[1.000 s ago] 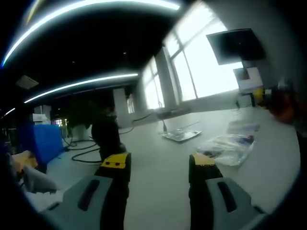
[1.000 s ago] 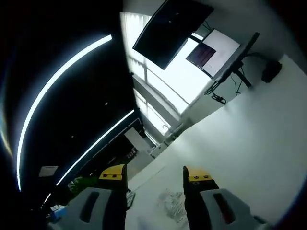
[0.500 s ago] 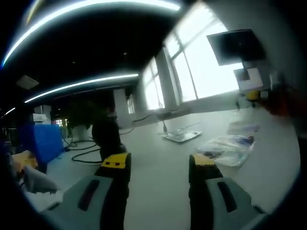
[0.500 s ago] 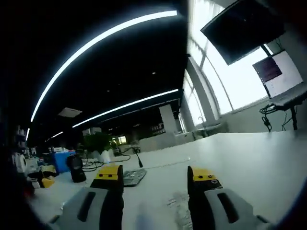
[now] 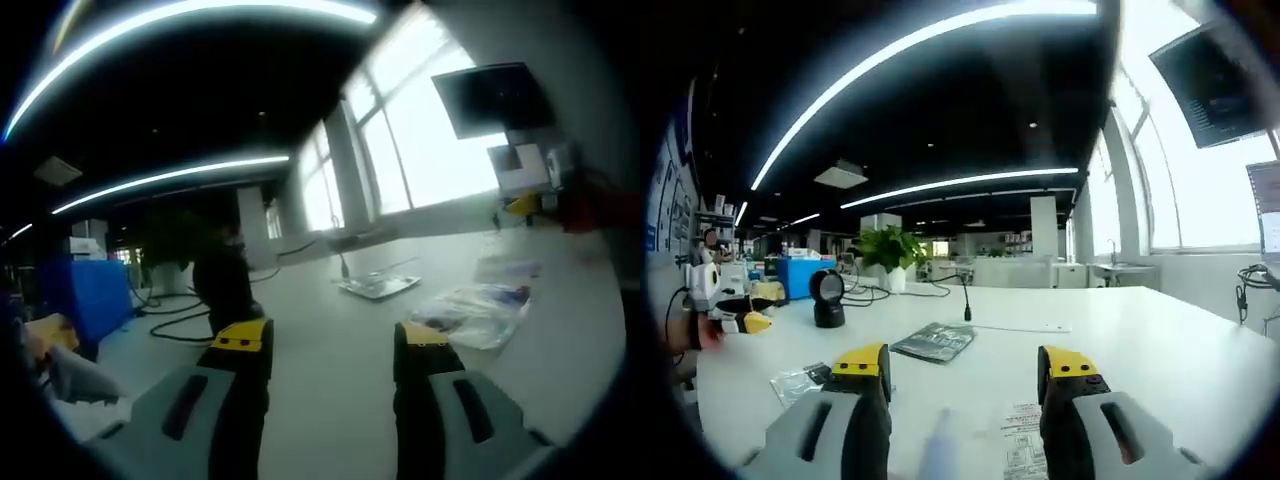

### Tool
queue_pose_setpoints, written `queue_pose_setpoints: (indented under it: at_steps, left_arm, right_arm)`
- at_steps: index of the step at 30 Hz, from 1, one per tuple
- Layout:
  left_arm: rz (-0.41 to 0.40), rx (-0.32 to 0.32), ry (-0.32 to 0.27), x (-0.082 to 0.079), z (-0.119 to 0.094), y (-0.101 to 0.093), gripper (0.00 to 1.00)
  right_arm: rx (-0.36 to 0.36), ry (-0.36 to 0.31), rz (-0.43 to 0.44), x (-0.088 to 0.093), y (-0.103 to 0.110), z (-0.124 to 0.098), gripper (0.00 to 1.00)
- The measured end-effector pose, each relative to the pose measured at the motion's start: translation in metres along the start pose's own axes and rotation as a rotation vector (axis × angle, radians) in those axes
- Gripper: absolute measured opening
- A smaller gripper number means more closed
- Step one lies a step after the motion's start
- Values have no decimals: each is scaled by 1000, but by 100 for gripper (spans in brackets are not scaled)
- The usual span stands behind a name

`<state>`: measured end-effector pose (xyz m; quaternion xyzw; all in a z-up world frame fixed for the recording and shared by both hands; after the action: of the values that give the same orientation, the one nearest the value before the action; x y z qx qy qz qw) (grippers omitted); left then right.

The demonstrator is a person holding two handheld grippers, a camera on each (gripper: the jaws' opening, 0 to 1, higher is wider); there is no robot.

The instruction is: Clip sheet goods on table flip sheet goods clip sheet goods scan sheet goods put sheet goods back to table

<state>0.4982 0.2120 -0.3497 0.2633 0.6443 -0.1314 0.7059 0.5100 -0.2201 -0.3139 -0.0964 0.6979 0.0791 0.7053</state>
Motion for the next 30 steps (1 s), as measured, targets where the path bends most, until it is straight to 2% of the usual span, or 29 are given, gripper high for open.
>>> queue_pose_setpoints:
  at_steps: [4, 7, 9, 11, 12, 13, 16, 20, 27, 30]
  left_arm:
    - [2, 2, 0, 0, 0, 0, 41]
    - [2, 4, 0, 0, 0, -1, 41]
    - [3, 5, 1, 0, 0, -1, 41]
    - [2, 5, 0, 0, 0, 0, 41]
    - [2, 4, 0, 1, 0, 2, 41]
    - [1, 4, 1, 2, 1, 2, 41]
    - [3, 4, 4, 2, 1, 2, 41]
    - [3, 1, 5, 2, 1, 1, 41]
    - [4, 2, 4, 1, 1, 0, 41]
    - [3, 4, 4, 0, 1, -1, 41]
  right_arm:
    - [-65, 74, -34, 8, -4, 2, 55]
    - [-143, 176, -68, 23, -8, 6, 52]
    - [-175, 221, -117, 32, -12, 7, 52]
    - [-175, 231, -157, 37, -17, 8, 49]
    - [-188, 255, -147, 40, -18, 8, 47]
    - [-196, 269, -132, 42, -20, 8, 48]
    - [-240, 311, -169, 48, -24, 8, 50]
    - [-263, 339, -183, 55, -24, 8, 52]
    - [-293, 391, -188, 67, -22, 6, 53]
    - [-282, 412, -133, 71, -21, 4, 53]
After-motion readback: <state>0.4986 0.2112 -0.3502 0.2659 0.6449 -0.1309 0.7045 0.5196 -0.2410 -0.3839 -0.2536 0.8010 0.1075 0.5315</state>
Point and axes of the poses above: the point that each gripper's makers call its tool centre point, and the gripper's own axes: z roughly forward along the fingers, y roughly to its left, x roughly out of its underside, the point moved 9 cm from there along -z, roughly backward along the fingers, and after that the axes turned 8 degrees about x, right-handed, at the moved point
